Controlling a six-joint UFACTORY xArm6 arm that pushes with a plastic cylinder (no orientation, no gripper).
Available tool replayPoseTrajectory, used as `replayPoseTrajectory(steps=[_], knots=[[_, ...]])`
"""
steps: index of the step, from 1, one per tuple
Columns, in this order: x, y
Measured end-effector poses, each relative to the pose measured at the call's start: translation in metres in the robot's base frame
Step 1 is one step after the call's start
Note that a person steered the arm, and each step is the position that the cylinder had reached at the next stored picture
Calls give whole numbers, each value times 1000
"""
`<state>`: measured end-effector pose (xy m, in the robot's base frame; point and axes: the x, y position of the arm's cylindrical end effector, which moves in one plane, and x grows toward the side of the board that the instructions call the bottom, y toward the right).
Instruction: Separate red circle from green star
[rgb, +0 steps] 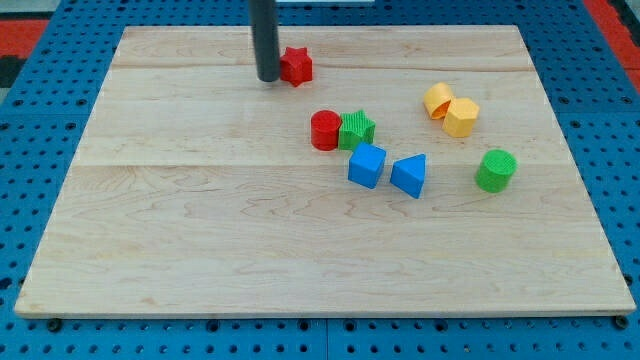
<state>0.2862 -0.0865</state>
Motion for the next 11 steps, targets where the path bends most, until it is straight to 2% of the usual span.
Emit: replayPoseTrajectory(steps=[2, 4, 7, 9, 11], knots=[[141, -10], [140, 65], [134, 99], [123, 100], [86, 83]])
